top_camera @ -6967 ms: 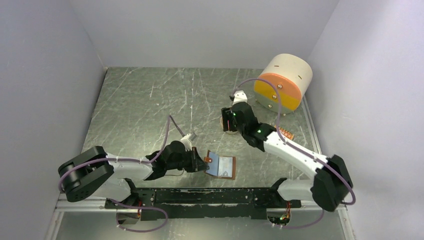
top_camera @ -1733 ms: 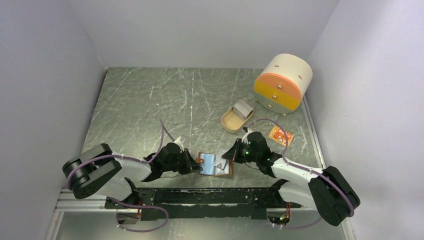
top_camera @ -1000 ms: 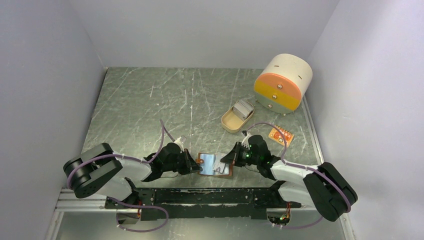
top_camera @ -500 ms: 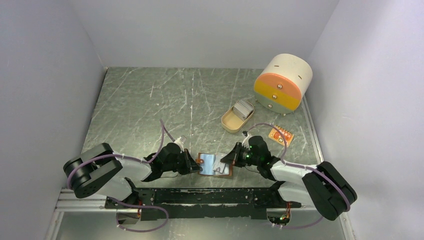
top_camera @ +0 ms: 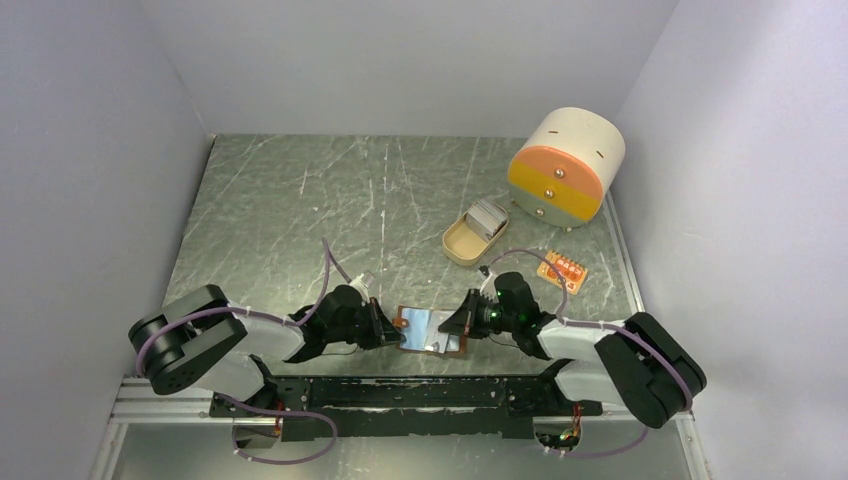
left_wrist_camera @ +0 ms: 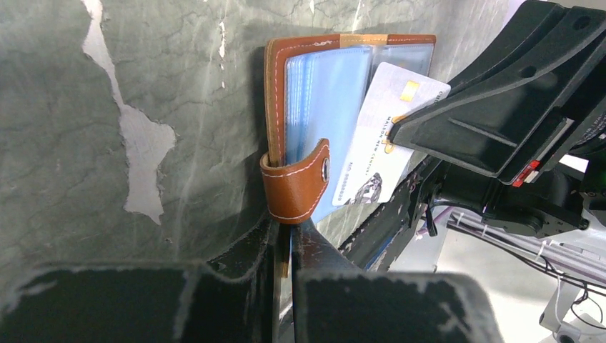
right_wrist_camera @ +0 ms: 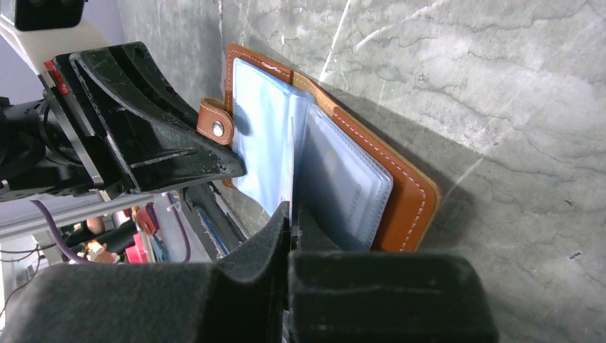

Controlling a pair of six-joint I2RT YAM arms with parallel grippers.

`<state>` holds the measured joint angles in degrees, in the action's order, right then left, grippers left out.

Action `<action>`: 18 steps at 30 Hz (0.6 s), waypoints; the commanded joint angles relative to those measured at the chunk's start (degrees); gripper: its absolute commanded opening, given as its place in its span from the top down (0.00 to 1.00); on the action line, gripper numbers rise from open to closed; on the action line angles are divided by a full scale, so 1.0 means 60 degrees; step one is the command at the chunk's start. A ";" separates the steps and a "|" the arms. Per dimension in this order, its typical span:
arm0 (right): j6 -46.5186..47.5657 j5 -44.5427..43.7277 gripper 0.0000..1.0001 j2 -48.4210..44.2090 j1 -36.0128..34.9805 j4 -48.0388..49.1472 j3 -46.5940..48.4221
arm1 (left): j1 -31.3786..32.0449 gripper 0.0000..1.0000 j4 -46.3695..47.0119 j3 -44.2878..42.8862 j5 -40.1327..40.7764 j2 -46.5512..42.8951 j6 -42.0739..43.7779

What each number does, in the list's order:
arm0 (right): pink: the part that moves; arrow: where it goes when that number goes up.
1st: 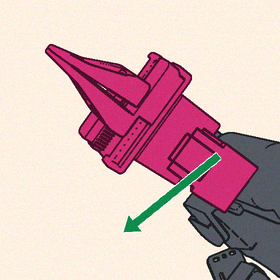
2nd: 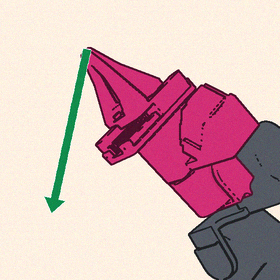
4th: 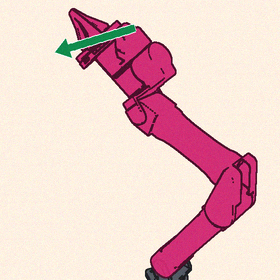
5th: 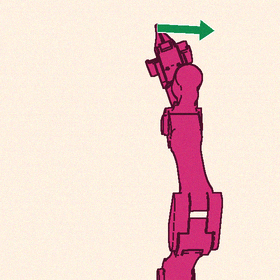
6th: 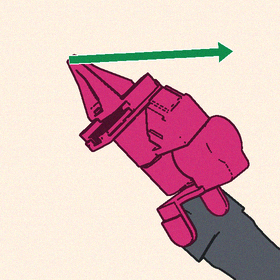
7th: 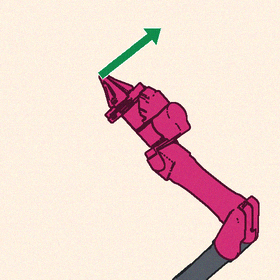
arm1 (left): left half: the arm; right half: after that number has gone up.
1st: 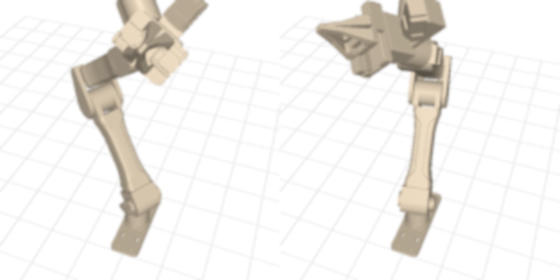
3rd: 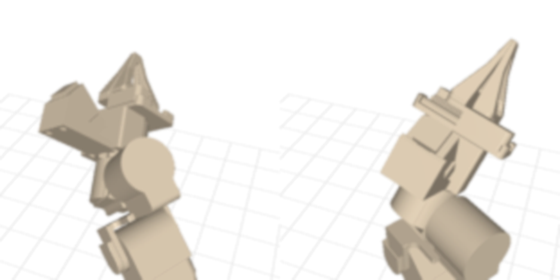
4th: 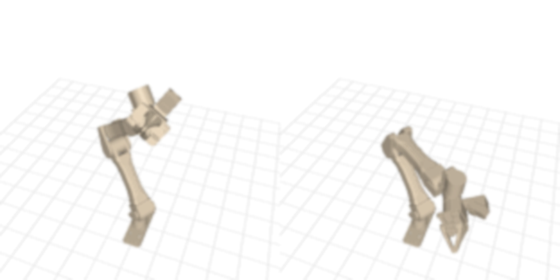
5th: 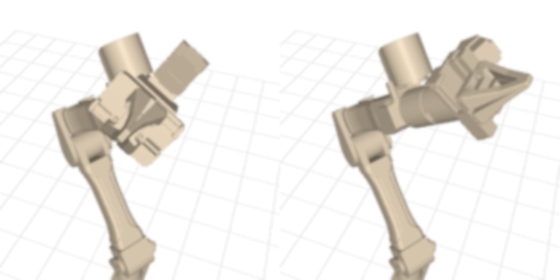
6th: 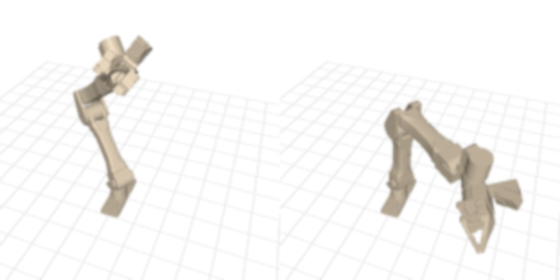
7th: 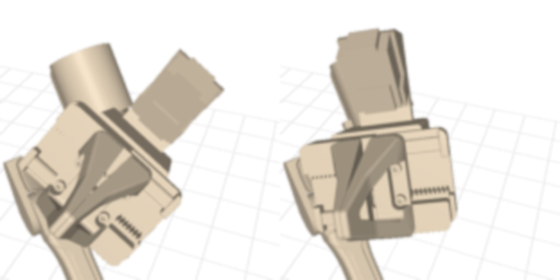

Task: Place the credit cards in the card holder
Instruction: Insert the credit card into the card holder.

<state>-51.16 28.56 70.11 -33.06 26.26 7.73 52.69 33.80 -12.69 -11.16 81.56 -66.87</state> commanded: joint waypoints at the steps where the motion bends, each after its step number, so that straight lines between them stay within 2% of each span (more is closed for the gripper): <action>1: 0.0391 0.0259 1.00 0.0444 0.0035 -0.0069 0.0123 | -0.0021 0.91 -0.0272 -0.0185 -0.0166 0.0059 0.0291; 18: 0.0350 0.0597 1.00 0.1457 0.0037 -0.0206 0.0523 | -0.0021 0.91 -0.0568 -0.0332 -0.0115 -0.0135 0.0401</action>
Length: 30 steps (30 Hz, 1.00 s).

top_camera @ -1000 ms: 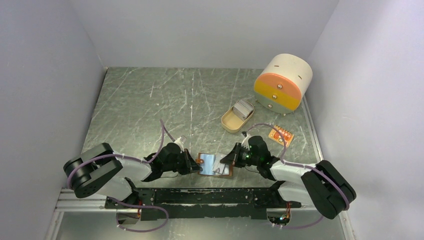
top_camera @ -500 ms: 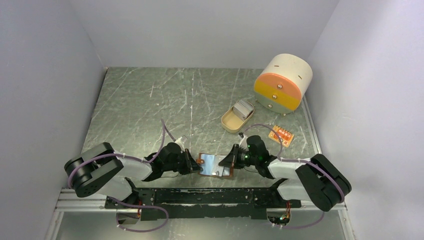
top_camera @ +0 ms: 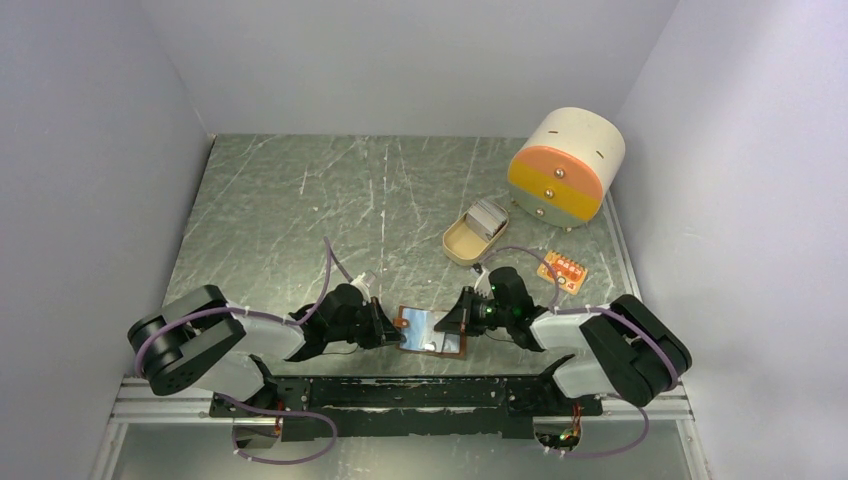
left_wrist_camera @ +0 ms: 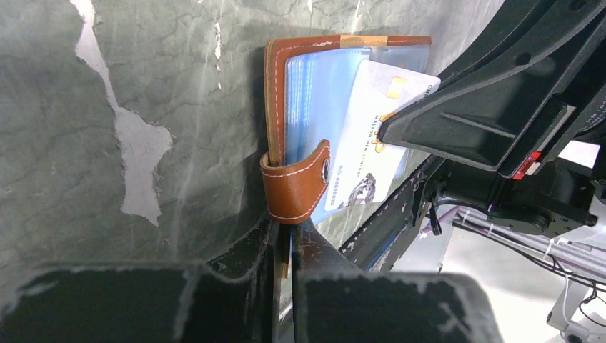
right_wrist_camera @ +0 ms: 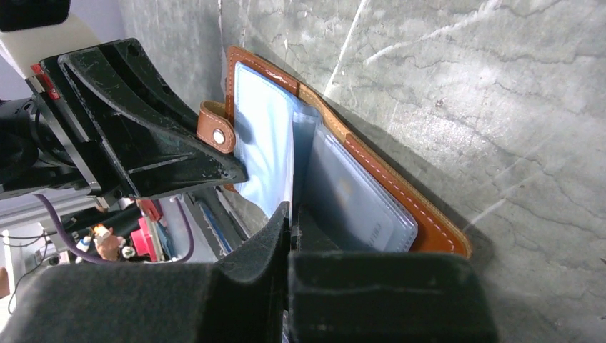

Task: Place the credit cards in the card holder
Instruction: Insert the credit card into the card holder.

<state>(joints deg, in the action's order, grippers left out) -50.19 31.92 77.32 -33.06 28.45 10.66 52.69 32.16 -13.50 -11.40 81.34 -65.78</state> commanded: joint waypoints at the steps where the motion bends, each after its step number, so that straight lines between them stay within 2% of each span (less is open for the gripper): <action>1: 0.0208 0.0073 1.00 0.0272 0.0039 -0.0649 0.0071 | -0.0012 0.91 -0.0300 -0.0201 -0.0079 -0.0070 0.0210; 10: 0.0913 0.0224 0.99 0.0817 0.0044 -0.1370 0.0708 | -0.0021 0.91 -0.0268 -0.0224 -0.0108 -0.0096 0.0267; 11: 0.0958 0.0138 0.97 0.0822 0.0036 -0.1491 0.0790 | -0.0021 0.91 -0.0252 -0.0226 -0.0120 -0.0106 0.0262; 14: 0.0999 -0.0470 0.80 0.0429 0.0038 -0.2362 0.1020 | -0.0021 0.91 -0.0165 -0.0185 -0.0162 -0.0086 0.0228; 18: 0.1250 -0.1425 0.66 -0.0514 0.0040 -0.3906 0.1285 | -0.0019 0.91 -0.0102 -0.0070 -0.0109 -0.0129 0.0140; 24: 0.1461 -0.2013 0.64 -0.1273 0.0032 -0.5158 0.1489 | -0.0021 0.91 -0.0145 -0.0123 -0.0072 -0.0150 0.0171; 30: 0.0836 -0.1893 0.63 -0.1759 -0.0068 -0.4968 0.1211 | -0.0020 0.91 0.0115 -0.0059 -0.0147 -0.0047 0.0123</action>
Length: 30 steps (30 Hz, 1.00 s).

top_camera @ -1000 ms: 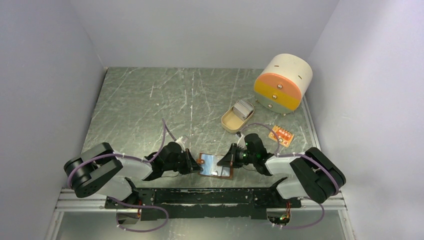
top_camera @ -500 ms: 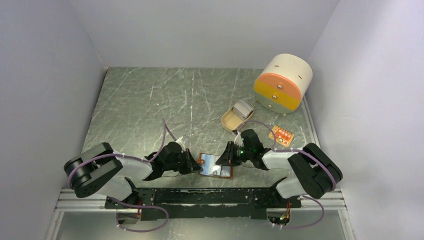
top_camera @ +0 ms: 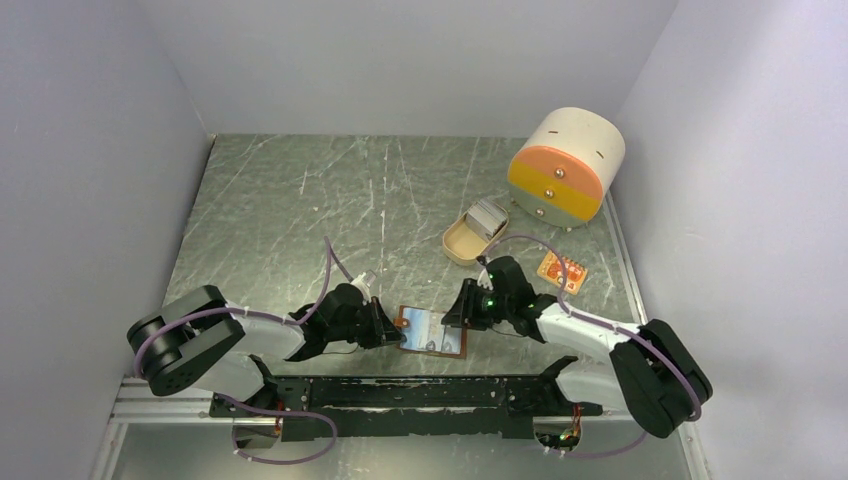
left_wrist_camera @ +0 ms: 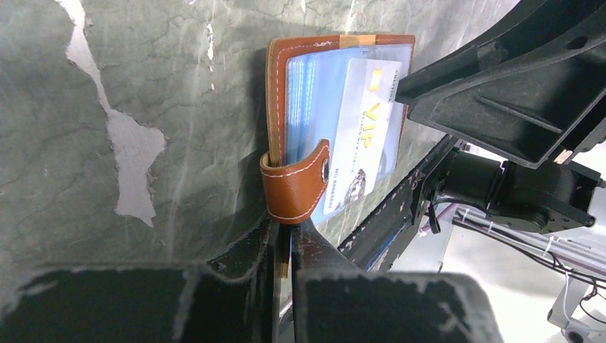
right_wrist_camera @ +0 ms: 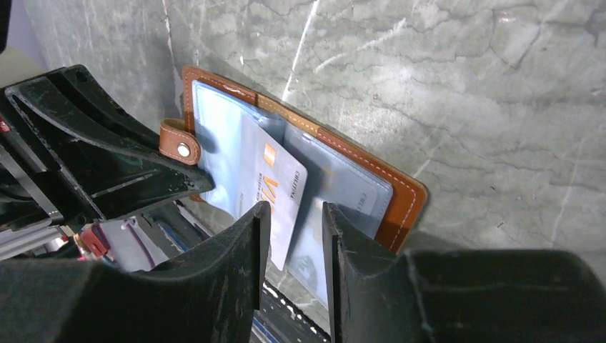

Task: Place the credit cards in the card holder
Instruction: Insert the credit card into the card holder.

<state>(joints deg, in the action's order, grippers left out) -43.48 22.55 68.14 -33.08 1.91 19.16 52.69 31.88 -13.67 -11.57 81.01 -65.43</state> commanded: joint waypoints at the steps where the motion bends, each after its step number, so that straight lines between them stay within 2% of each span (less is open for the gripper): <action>1: -0.0447 -0.0302 0.63 -0.0281 -0.0109 -0.0400 -0.0289 | -0.0019 0.91 0.0165 -0.0035 -0.0129 0.0013 0.0065; 14: -0.1732 -0.0571 0.63 0.0538 -0.1332 0.1253 -0.0327 | -0.0021 0.91 0.0056 -0.0153 -0.0200 -0.0124 0.0165; 22: -0.1933 -0.0534 0.64 0.1469 -0.1821 0.2270 -0.0109 | 0.0029 0.85 0.0209 -0.0120 -0.0302 -0.0404 0.0171; 30: -0.1827 -0.0621 0.63 0.1461 -0.1869 0.2056 0.0041 | 0.0116 0.75 0.0323 -0.0051 -0.0331 -0.0962 0.0178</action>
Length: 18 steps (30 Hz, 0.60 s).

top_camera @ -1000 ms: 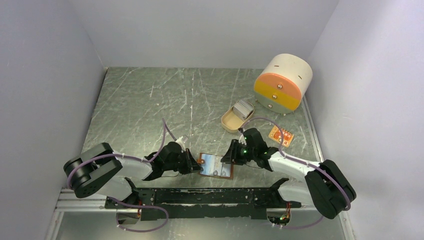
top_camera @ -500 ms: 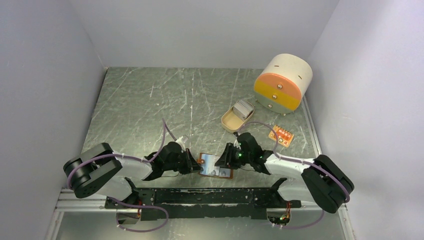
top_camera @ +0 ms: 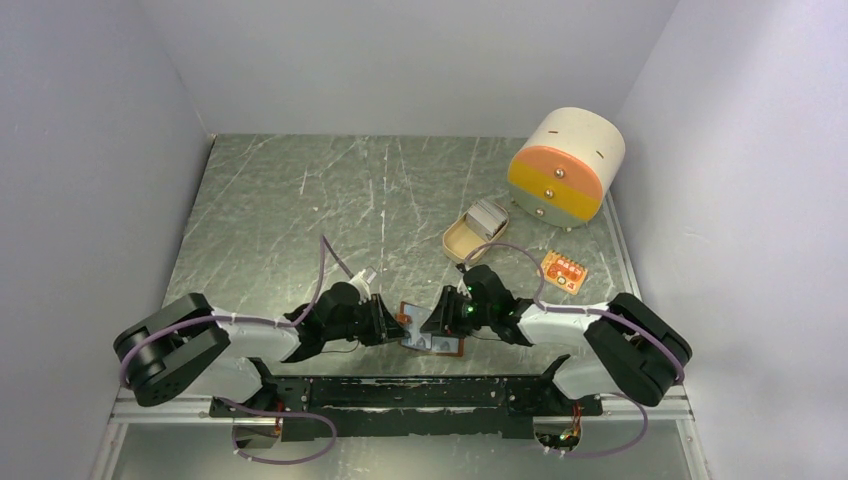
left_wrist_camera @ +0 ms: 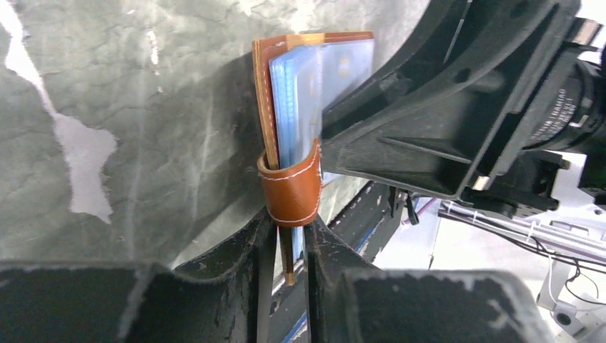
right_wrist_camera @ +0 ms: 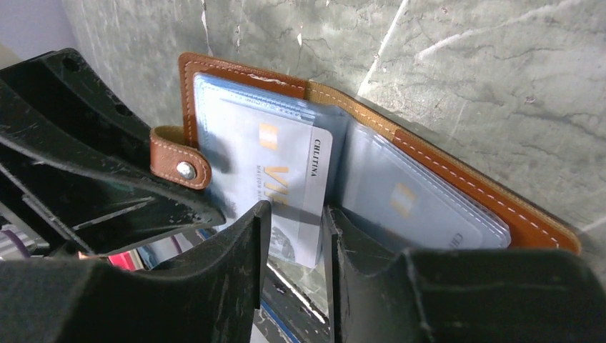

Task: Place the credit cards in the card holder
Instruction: Insert the credit card into the card holder.

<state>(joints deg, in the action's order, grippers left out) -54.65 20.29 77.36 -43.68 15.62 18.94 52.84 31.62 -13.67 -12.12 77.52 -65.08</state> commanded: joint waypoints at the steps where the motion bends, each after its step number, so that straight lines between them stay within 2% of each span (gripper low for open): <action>1: -0.0011 -0.0240 0.63 -0.0159 -0.0095 -0.0204 0.0051 | 0.0093 0.75 0.0390 -0.0051 -0.0253 -0.0444 0.0110; 8: 0.0001 -0.0326 0.60 -0.0702 -0.0072 -0.0527 -0.0191 | 0.0105 0.71 0.0090 0.0046 -0.0021 -0.0907 0.0181; 12: -0.0278 -0.0343 0.58 -0.1149 -0.0066 0.0008 -0.0697 | 0.0167 0.71 0.0472 0.0336 0.0008 -0.1070 -0.0062; 18: -0.0281 0.0103 0.63 -0.0654 -0.0088 0.1293 -0.0823 | 0.0266 0.80 0.0021 -0.0104 0.0017 -0.0953 0.0250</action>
<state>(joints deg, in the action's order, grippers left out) -56.36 19.70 71.53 -43.86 17.78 13.87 53.74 31.64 -12.38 -12.23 71.81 -64.99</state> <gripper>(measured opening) 0.387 0.225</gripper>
